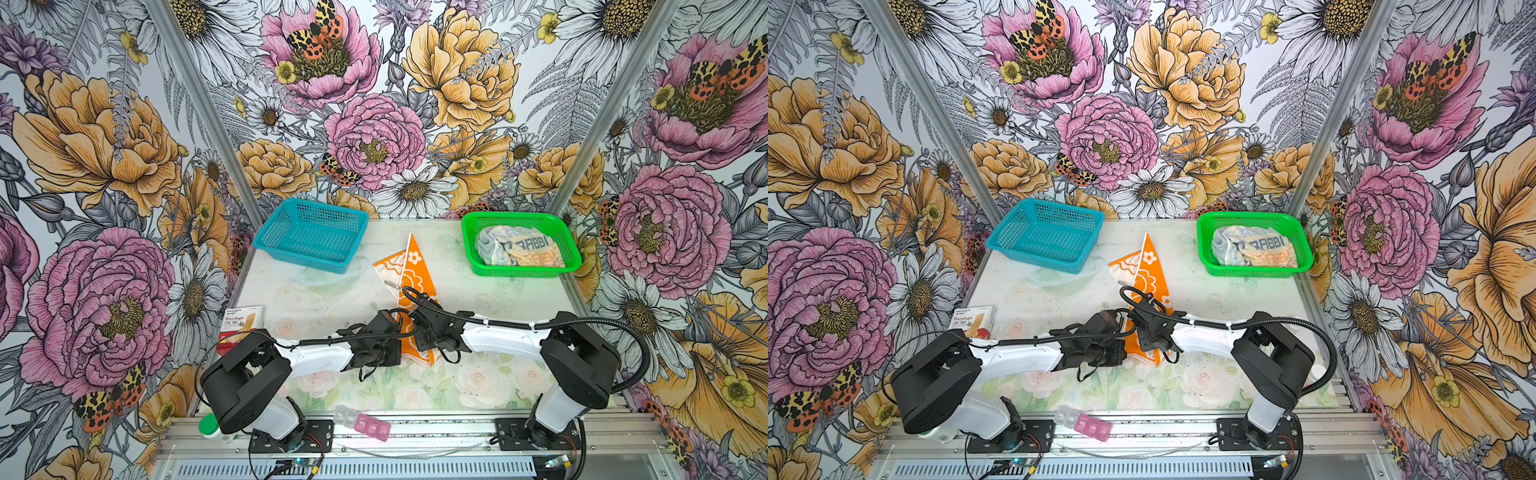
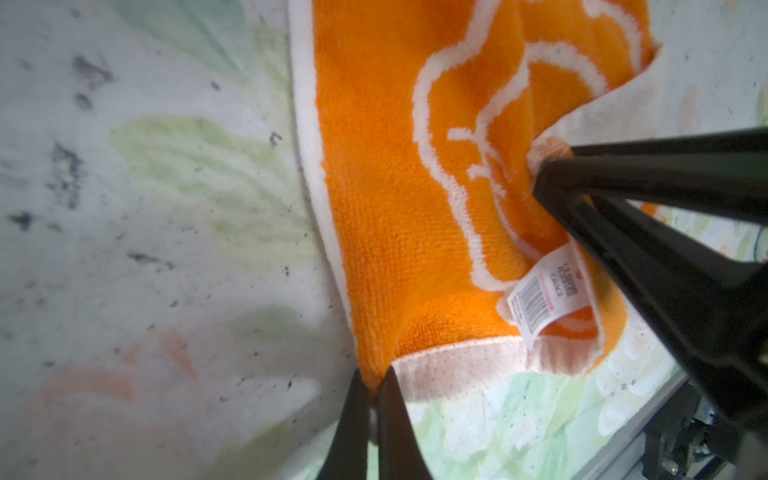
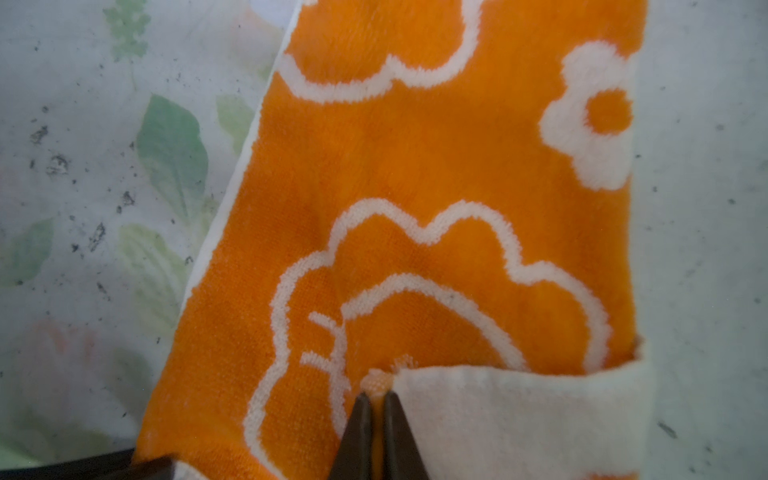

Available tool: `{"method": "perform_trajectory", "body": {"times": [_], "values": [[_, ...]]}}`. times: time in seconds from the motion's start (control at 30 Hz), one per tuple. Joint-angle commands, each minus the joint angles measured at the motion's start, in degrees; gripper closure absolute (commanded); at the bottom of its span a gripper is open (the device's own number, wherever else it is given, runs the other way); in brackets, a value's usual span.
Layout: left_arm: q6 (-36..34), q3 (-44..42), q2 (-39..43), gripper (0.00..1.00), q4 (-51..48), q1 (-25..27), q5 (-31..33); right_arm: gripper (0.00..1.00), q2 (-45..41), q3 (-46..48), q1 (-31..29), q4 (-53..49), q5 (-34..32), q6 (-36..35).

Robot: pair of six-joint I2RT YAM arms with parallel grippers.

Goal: Fold and stack the towels
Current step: 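Grasp the near corners of the orange towel with both grippers, then lift the orange towel by its near edge with both grippers, spreading it apart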

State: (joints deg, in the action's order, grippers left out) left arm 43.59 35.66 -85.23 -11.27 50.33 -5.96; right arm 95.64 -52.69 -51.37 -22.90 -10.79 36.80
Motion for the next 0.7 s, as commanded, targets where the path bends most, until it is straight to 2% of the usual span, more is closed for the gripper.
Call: {"method": "perform_trajectory", "body": {"times": [0.0, 0.13, 0.37, 0.67], "values": [[0.3, -1.7, -0.7, 1.0, -1.4, -0.5, -1.2, 0.94, -2.6, -1.2, -0.3, -1.6, -1.8, 0.2], [0.4, -1.7, 0.8, 1.0, -1.8, -0.5, -1.0, 0.97, -6.4, -0.4, -0.4, -2.5, -2.5, -0.2], [-0.8, -0.5, 7.0, 1.0, -5.7, -0.6, 1.4, 1.0, -19.5, 4.7, -0.1, -3.0, -3.3, -1.0], [-8.4, 12.7, 20.2, 1.0, -21.5, -2.5, 8.6, 1.0, -37.0, 6.0, 0.4, -5.2, -1.7, -3.7]]}}
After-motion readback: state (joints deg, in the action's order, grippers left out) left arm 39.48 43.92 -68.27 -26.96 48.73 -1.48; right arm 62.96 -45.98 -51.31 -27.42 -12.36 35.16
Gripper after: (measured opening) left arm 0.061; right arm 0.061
